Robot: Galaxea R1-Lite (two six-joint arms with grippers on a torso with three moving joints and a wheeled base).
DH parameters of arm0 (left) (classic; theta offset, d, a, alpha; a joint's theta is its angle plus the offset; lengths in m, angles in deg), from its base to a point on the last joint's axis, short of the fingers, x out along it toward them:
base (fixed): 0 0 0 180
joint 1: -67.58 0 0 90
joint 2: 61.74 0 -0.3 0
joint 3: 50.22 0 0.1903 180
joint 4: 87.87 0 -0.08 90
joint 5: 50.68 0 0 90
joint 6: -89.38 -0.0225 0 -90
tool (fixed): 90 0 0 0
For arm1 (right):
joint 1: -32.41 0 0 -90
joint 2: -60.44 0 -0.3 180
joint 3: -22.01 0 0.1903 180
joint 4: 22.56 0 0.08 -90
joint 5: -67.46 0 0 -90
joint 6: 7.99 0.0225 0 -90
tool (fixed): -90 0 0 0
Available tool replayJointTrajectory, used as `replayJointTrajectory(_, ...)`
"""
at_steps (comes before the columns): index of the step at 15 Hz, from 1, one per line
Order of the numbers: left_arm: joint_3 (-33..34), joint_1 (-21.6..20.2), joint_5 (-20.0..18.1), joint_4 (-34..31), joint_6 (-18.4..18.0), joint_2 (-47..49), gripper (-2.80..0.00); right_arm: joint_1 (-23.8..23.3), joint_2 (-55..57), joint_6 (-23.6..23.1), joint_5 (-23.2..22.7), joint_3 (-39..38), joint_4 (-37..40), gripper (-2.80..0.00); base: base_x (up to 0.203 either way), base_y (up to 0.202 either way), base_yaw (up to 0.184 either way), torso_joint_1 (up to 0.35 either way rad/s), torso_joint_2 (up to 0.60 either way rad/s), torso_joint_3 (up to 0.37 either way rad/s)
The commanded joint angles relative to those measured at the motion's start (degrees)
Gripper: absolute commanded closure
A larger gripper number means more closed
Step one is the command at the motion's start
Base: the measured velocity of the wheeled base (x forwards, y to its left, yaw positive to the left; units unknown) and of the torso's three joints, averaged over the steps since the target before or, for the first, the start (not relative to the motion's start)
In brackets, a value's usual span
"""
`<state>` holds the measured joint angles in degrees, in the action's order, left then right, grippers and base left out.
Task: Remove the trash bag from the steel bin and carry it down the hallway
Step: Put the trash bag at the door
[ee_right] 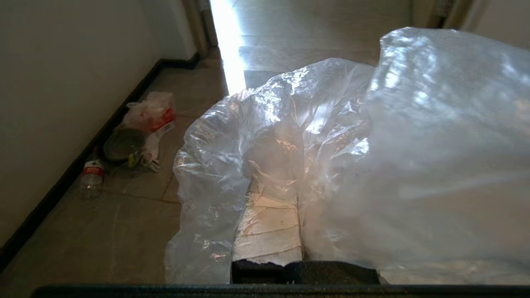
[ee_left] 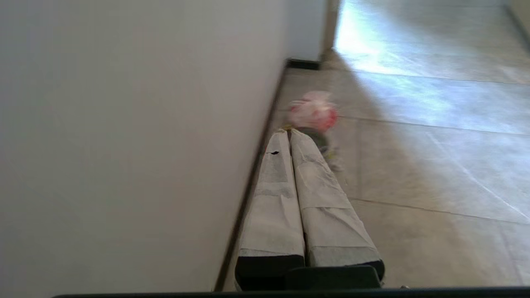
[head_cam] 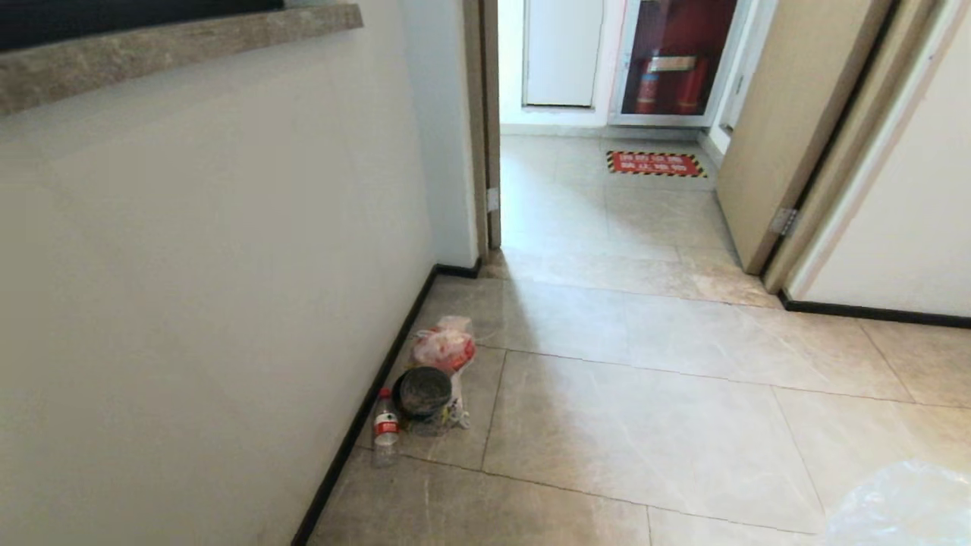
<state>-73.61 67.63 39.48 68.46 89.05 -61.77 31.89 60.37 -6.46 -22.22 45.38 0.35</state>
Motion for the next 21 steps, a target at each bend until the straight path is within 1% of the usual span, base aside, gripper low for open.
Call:
replayJointTrajectory(1,0.02,-0.05,0.02,0.04,0.07,-0.04,0.00,0.10,-0.01,0.47,0.09,-0.18,0.02,0.00,0.002,-0.001,0.178,-0.002,0.00,0.002)
replayJointTrajectory(5,0.02,-0.05,0.02,0.04,-0.03,-0.06,0.00,0.15,-0.01,0.05,0.03,-0.18,0.02,0.00,0.001,-0.009,0.207,0.001,0.00,0.000)
replayJointTrajectory(7,0.02,-0.05,0.02,0.04,-0.02,-0.06,0.00,0.08,-0.01,0.05,-0.06,-0.18,0.09,0.00,0.000,-0.005,0.122,0.002,0.00,0.000)
replayJointTrajectory(19,0.02,-0.05,0.02,0.04,-0.02,0.02,0.00,0.08,0.07,-0.03,0.01,-0.18,0.02,0.00,0.000,0.000,0.000,0.000,0.00,0.000)
replayJointTrajectory(21,0.02,-0.05,0.02,0.04,-0.02,0.02,0.00,0.08,0.07,-0.03,-0.06,-0.18,0.02,0.00,0.004,0.008,-0.100,0.000,0.01,0.006)
